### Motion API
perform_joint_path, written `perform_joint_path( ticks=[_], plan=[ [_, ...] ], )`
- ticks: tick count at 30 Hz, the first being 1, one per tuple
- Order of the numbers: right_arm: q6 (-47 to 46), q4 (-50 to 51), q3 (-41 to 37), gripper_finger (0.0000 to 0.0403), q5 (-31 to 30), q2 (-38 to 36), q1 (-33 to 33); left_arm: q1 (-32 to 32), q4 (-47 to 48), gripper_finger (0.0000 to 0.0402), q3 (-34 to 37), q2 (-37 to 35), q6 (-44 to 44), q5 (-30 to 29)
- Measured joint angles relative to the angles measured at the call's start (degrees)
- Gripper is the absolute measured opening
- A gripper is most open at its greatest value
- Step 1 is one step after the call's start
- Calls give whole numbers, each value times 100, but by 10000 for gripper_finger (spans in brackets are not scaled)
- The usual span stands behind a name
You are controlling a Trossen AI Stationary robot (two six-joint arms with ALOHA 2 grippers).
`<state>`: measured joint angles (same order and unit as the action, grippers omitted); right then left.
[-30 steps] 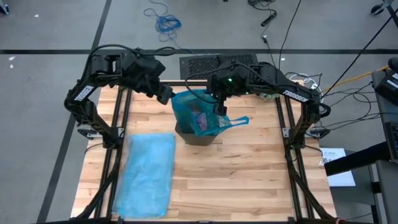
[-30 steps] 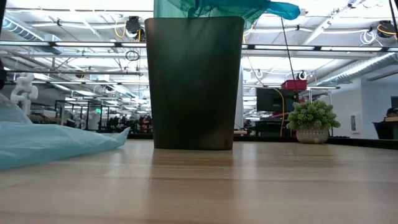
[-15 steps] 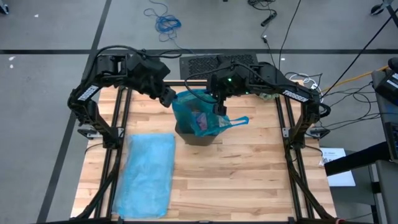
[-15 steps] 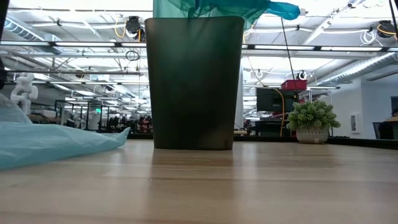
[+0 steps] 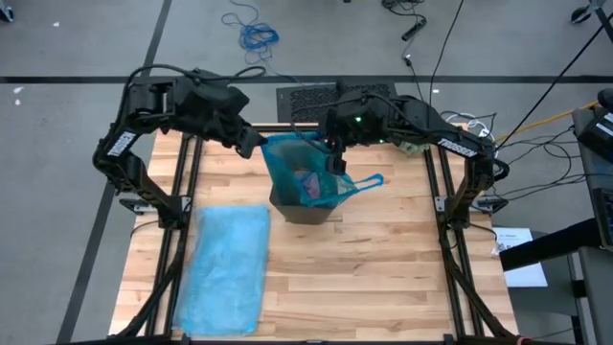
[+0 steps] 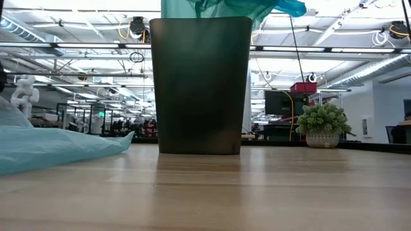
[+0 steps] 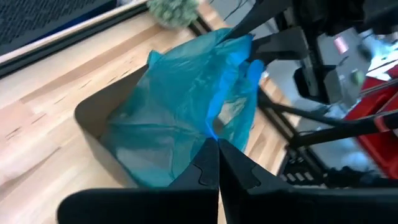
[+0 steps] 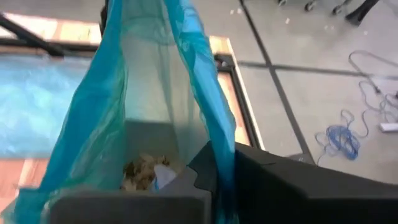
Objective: Place trash/remove bag and relplace
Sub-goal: Remove the trash bag from the trash bin
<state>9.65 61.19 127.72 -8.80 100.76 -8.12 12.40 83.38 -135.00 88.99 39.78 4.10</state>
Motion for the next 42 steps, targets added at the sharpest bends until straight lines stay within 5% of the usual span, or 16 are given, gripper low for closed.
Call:
perform_joint_path(
  ticks=[8, 16, 26, 33, 42],
  plan=[
    [-14, -452, 0, 85, 37, -240, -1, 0, -400, 1, 0, -285, 40, 20],
    [-486, -1070, 0, 179, 1043, -276, 68, 0, 187, 0, 0, -206, 26, -9],
    [-571, -1707, 0, 289, 871, 69, 298, -4, -46, 0, 2, -219, -119, -11],
    [-465, -1697, -2, 299, -7, -109, 299, -22, -38, 0, 2, -223, -274, 87],
    [-655, -1859, 2, 297, 229, 107, 613, -15, -57, 0, 2, -223, -428, 77]
  ],
)
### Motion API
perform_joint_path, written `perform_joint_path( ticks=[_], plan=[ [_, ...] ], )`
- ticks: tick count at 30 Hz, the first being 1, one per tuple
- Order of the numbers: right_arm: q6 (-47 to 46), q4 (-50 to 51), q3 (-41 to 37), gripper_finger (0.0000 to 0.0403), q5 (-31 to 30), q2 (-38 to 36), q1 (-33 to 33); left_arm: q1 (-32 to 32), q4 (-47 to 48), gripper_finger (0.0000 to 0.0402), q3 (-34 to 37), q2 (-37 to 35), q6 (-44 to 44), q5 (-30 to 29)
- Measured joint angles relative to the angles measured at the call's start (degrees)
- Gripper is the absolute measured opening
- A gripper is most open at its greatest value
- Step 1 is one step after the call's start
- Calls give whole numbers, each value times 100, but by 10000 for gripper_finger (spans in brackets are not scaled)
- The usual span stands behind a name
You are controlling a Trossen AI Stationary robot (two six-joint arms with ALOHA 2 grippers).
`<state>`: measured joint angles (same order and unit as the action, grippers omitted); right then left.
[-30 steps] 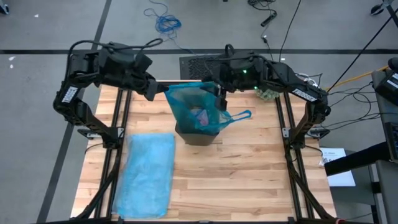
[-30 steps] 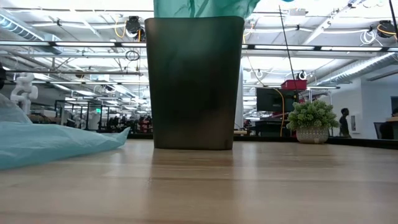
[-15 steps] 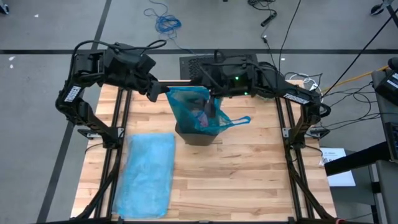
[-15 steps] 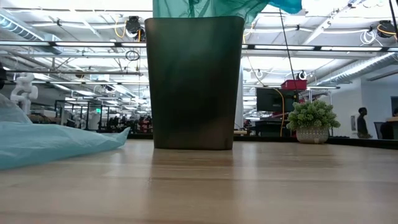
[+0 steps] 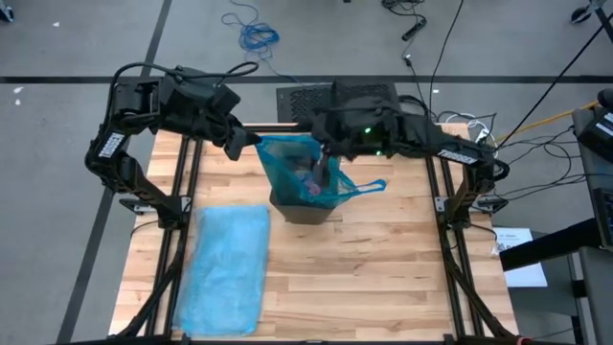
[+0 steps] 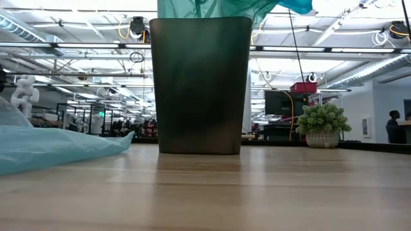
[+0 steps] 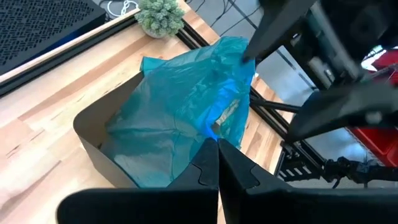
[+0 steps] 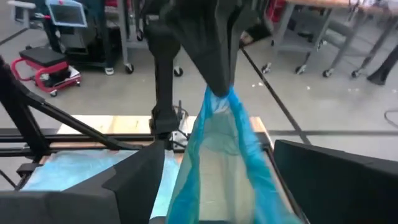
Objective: Place trash/remove bag and relplace
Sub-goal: Remove the trash bag from the trash bin
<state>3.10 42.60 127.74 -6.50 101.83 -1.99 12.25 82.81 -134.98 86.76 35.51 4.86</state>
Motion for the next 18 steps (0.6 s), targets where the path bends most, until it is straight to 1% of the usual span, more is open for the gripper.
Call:
perform_joint_path(
  ticks=[3, 7, 12, 15, 17, 18],
  plan=[
    [-116, -73, 0, 312, -129, 180, 62, 0, -4, 0, 0, 0, -4, -15],
    [-135, -121, 0, 332, -515, 448, 61, 0, -87, 0, 0, 0, -24, -37],
    [-513, -173, -7, 350, -517, 680, 144, 22, -188, 0, 0, 0, -81, -39],
    [-527, -187, -7, 353, -579, 815, 287, 57, -219, 0, 0, -1, -141, -44],
    [-565, -231, -7, 348, -841, 917, 363, 61, -331, 0, 0, 0, -146, -44],
    [-581, -207, -7, 339, -1073, 958, 391, 61, -350, 0, 0, 0, -146, -42]
  ],
)
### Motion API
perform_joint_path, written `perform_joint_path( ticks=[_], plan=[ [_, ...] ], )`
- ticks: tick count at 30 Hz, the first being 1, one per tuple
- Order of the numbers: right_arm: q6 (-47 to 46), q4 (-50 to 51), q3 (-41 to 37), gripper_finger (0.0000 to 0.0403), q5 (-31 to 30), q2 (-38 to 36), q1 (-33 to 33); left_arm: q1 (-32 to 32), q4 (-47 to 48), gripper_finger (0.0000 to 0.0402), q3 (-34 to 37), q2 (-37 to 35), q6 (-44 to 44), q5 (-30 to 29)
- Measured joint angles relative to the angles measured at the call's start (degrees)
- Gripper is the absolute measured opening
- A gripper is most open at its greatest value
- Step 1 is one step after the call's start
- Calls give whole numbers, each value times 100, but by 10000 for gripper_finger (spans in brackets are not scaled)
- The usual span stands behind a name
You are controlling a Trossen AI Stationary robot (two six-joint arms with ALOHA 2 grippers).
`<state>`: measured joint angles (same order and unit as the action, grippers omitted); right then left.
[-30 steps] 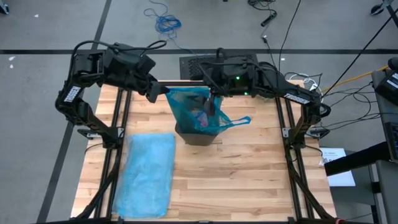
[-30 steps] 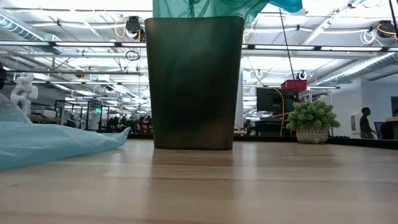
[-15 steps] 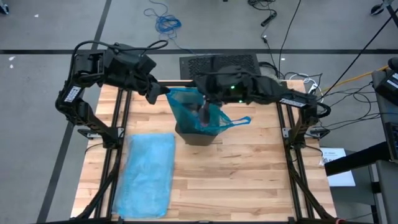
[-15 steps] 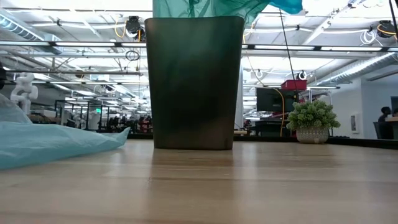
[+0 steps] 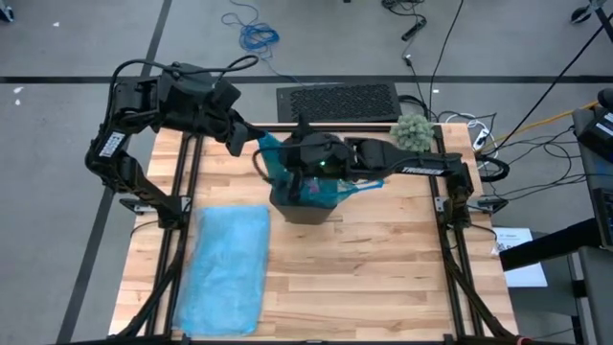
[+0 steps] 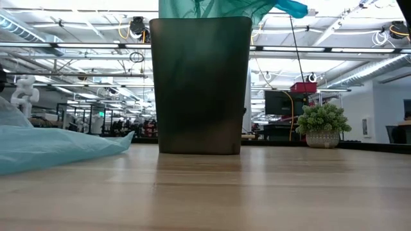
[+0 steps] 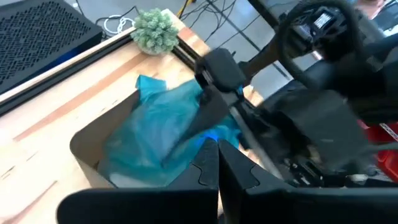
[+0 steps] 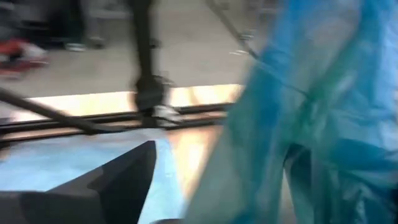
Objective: Place trash/remove bag and relplace
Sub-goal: Remove the trash bag from the trash bin
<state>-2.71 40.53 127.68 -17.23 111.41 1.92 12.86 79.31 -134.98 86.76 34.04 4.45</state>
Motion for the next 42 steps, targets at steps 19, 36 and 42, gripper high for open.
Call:
perform_joint_path(
  ticks=[19, 36, 42],
  plan=[
    [120, 222, 7, 1, -1061, 53, 18, -13, -1162, 0, 0, -370, 9, 131],
    [-403, 790, 20, 0, -949, 106, 8, -13, -2202, 0, 8, -627, -44, 474],
    [-562, 937, 20, 0, -951, 123, 8, -13, -2483, 0, 15, -725, -57, 575]
  ],
)
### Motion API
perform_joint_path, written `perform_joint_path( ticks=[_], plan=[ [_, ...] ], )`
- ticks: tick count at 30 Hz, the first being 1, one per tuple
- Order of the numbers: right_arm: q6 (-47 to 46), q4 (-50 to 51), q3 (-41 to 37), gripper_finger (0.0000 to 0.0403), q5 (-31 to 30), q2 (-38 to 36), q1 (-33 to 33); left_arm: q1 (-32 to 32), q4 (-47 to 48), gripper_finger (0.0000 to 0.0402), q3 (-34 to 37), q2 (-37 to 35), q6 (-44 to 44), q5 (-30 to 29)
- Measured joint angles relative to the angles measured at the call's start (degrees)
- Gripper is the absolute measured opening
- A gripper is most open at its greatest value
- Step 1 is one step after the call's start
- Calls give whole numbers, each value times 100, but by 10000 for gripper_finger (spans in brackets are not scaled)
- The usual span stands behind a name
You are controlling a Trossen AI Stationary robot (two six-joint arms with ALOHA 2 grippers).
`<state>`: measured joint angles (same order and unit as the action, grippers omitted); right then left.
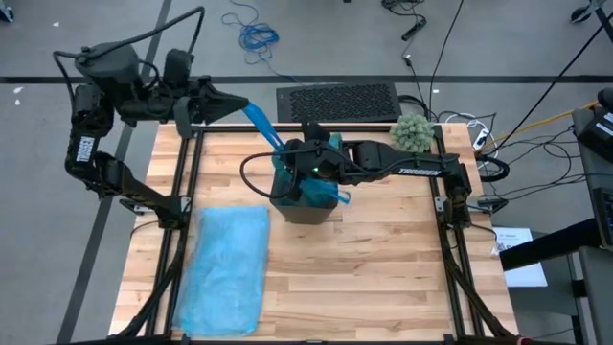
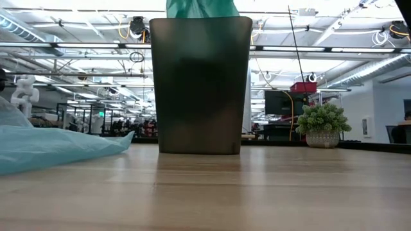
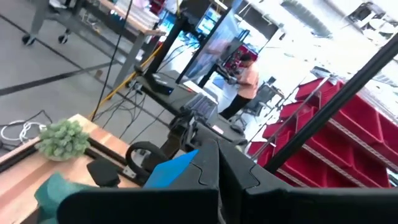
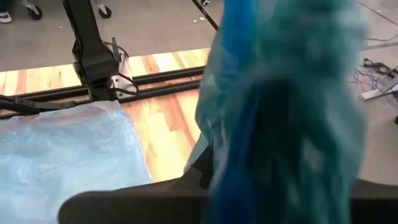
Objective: Place trash/remove bag and relplace
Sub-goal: Remove the trash bag from the trash bin
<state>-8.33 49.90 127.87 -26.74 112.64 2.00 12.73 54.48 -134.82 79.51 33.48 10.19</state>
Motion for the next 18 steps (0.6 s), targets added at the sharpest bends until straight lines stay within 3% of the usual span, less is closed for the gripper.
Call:
perform_joint_path(
  ticks=[11, 18],
  plan=[
    [-3, -80, -2, 0, 121, -2, 1, 0, -257, 0, 0, -202, -101, -13],
    [311, -451, -3, 0, 164, -113, 0, 0, -862, 0, -4, -204, -128, 331]
  ],
)
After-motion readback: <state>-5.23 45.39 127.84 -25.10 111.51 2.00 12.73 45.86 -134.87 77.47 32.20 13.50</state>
